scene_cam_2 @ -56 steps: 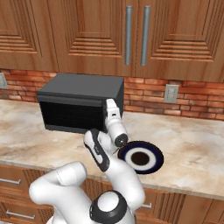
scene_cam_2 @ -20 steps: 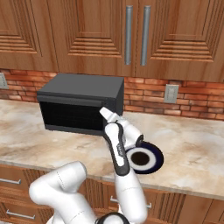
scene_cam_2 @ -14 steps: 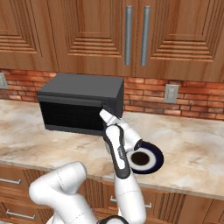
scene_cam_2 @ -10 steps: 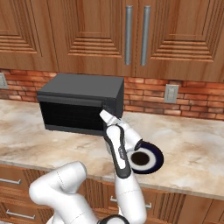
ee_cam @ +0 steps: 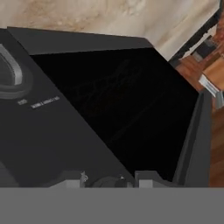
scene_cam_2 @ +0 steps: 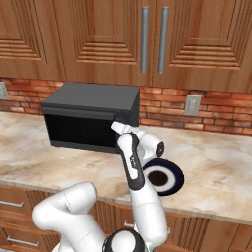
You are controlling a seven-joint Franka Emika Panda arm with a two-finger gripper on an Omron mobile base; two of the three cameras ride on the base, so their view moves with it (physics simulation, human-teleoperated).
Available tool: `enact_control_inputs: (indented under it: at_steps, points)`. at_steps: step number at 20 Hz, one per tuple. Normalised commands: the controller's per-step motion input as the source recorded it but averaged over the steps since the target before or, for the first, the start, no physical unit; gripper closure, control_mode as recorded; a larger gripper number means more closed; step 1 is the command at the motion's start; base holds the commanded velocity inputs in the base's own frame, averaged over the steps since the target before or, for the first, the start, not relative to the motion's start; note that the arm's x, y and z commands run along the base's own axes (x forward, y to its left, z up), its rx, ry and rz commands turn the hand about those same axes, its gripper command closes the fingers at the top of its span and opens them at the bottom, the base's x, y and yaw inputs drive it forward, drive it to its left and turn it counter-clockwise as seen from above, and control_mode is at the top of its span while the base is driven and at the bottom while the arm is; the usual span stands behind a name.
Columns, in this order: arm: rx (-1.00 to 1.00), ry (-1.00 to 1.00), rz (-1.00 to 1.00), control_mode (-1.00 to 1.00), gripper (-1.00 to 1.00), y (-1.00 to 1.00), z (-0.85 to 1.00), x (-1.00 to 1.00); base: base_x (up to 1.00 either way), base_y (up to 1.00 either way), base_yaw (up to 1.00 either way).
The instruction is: Pull the toaster oven rack outwards. Pick up the baguette from the plate and place it on the toaster oven rack. Close the toaster oven door fully and set the temperature to the lowest setting.
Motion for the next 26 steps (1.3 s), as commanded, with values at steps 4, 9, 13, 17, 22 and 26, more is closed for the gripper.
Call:
enact_control_inputs:
  at_steps: [4, 9, 13, 17, 22, 26]
  points:
    - [-0.50, -0.10, -0.11, -1.00, 1.00, 0.02, 0.02, 0.00, 0.00, 0.00, 0.00]
    - [-0.47, -0.19, -0.12, -1.00, 1.00, 0.00, 0.00, 0.00, 0.00, 0.00, 0.00]
    - [-0.45, -0.25, -0.10, -1.00, 1.00, 0.00, 0.00, 0.00, 0.00, 0.00, 0.00]
    - [-0.45, -0.31, -0.04, -1.00, 1.00, 0.00, 0.00, 0.00, 0.00, 0.00, 0.00]
    - [-0.47, -0.36, 0.00, -1.00, 1.00, 0.00, 0.00, 0.00, 0.00, 0.00, 0.00]
    - [-0.46, -0.39, 0.00, -1.00, 1.00, 0.00, 0.00, 0.00, 0.00, 0.00, 0.00]
